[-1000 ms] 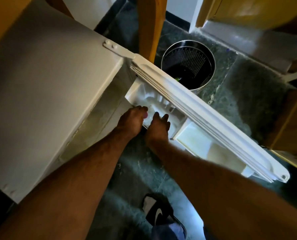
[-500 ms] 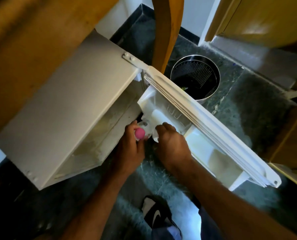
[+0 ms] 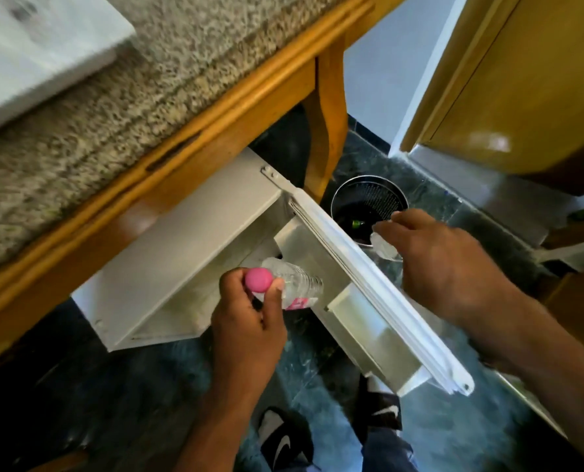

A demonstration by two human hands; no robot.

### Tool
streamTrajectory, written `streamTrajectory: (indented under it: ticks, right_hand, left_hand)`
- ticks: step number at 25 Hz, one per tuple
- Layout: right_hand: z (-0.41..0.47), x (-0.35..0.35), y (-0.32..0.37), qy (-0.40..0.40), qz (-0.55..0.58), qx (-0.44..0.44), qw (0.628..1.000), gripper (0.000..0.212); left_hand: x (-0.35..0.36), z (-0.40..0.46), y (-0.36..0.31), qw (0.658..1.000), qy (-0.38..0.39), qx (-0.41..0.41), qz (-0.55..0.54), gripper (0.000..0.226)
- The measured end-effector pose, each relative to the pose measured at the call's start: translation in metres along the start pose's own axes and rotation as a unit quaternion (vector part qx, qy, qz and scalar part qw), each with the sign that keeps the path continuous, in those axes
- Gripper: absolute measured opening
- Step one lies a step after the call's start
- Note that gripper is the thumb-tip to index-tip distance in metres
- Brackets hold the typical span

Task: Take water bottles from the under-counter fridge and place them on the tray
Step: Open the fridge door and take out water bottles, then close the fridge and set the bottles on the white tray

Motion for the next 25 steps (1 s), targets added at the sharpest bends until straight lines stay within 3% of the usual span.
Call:
streamTrajectory:
  ticks: [4,9,13,19,25]
  right_hand:
    - [0.039,0.081,-0.024,0.156,-0.178,-0.106,0.966,0.051]
    - [0.036,0.164,-0.039,0.239,-0.196,-0.17,0.936,0.08]
    - [0.018,0.18,-0.012,0.249,-0.164,-0.187,0.936,0.084]
    - [0.004,0.194,0.082,0.251,-0.14,-0.23,0.93,0.08]
    - [0.011,0.203,0.175,0.226,-0.081,-0.178,0.954,0.072]
  left_hand:
    - [0.009,-0.018,-0.002,0.999,0.002,-0.04,0.026,0.022]
    - [0.005,-0.054,0.015,0.992,0.015,-0.12,0.022,0.022]
    - [-0.023,-0.067,0.016,0.987,0.023,-0.152,0.047,0.023]
    - [-0.085,-0.065,0.014,0.986,0.002,-0.148,0.076,0.031]
    - [-0.128,-0.047,0.029,0.983,-0.007,-0.137,0.123,0.03]
Point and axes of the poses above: each hand's wrist, its own z-axis towards the middle knuckle, its own x-axis out of the palm, y = z × x, the point moved 5 cm from there along z, towards the middle knuckle, and after that the axes turned 14 degrees about x, right-handed, at the moved point
